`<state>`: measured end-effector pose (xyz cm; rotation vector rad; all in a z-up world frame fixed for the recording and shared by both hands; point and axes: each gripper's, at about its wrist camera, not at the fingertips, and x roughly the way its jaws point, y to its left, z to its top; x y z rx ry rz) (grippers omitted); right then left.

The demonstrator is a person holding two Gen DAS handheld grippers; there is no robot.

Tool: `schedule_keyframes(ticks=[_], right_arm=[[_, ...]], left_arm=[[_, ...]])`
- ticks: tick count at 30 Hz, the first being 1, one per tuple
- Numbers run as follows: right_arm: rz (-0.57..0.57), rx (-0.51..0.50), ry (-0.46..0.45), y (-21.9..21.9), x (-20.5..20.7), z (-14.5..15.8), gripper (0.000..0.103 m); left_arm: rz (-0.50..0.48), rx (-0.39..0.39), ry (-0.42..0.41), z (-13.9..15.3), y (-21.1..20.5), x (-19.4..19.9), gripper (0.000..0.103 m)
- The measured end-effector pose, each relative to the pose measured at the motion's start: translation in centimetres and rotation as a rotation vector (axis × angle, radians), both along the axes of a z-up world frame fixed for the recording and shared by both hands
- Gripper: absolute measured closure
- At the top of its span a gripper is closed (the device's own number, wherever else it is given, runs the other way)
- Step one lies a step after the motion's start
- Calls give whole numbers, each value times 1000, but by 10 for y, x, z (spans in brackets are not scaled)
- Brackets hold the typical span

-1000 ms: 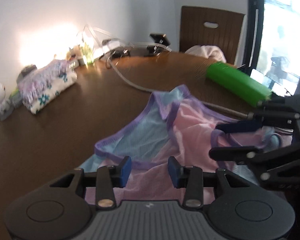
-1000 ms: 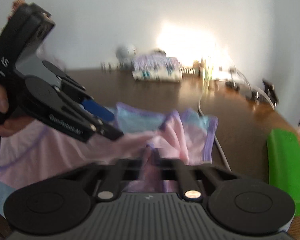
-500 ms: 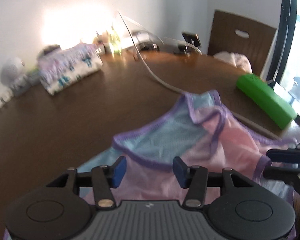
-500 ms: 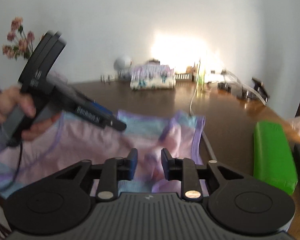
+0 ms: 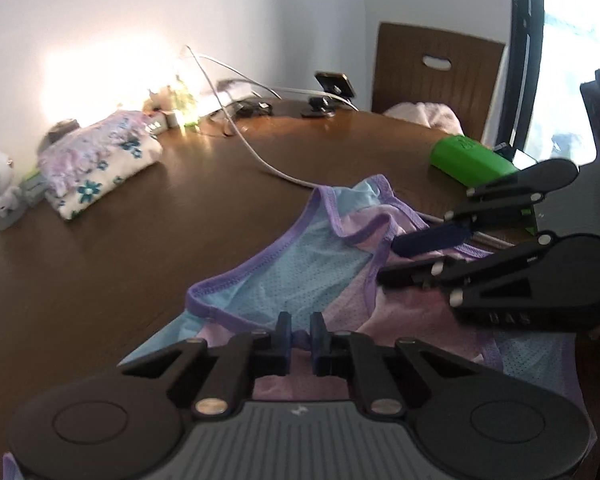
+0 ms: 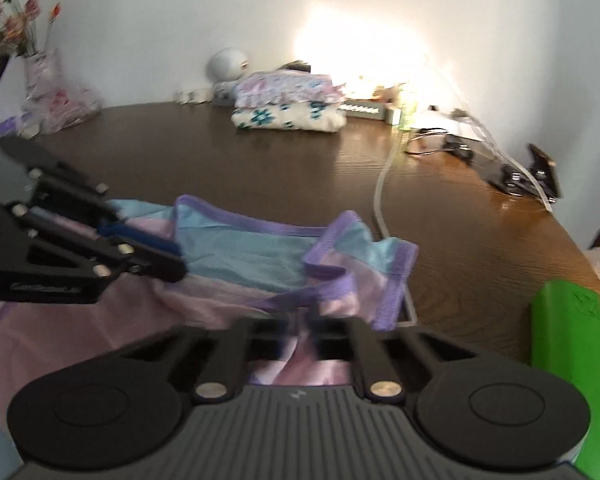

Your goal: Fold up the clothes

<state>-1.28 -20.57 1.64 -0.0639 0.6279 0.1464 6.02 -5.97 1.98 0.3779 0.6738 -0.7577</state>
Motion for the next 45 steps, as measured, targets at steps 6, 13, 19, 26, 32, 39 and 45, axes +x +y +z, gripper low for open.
schedule_keyframes(ticks=[6, 13, 19, 26, 32, 39, 45], right_arm=[[-41, 103, -110, -15, -17, 3, 103], [-40, 60, -71, -9, -16, 7, 85], [32, 20, -94, -6, -51, 27, 55], [91, 68, -8, -5, -66, 1, 101], [49, 145, 13, -41, -82, 3, 101], [142, 237, -42, -34, -102, 12, 95], [52, 242, -14, -13, -75, -4, 70]], left_arm=[[109, -113, -40, 2, 13, -8, 101], [136, -130, -10, 7, 20, -1, 89], [72, -14, -99, 40, 28, -33, 38], [129, 153, -62, 20, 31, -75, 31], [193, 123, -49, 21, 45, -117, 31], [291, 8, -25, 24, 47, -160, 31], [377, -27, -53, 11, 47, -181, 31]])
